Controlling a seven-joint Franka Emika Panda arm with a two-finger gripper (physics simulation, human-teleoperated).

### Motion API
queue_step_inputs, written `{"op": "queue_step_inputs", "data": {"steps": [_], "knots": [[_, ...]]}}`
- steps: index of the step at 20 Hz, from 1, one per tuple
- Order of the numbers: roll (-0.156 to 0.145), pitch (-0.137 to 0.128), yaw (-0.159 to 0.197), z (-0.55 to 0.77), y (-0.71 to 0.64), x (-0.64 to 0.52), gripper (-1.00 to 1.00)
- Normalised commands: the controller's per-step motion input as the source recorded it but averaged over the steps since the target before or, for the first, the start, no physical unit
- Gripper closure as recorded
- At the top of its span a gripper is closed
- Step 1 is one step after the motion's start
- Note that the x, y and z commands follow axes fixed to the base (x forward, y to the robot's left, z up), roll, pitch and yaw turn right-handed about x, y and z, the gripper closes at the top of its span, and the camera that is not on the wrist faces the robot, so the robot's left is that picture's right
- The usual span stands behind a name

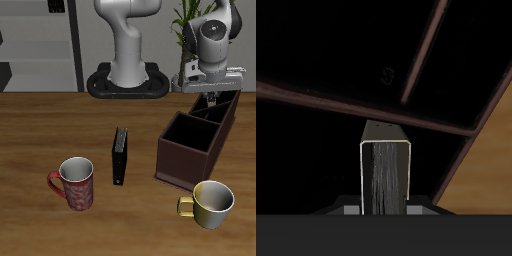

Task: Place the yellow book into the left desk caddy's left compartment

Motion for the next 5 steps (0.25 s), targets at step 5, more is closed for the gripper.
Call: {"op": "queue_step_inputs", "data": {"steps": [5], "knots": [[-0.024,0.006,0.001,0.05,-0.08,0.04,-1.00]]}}
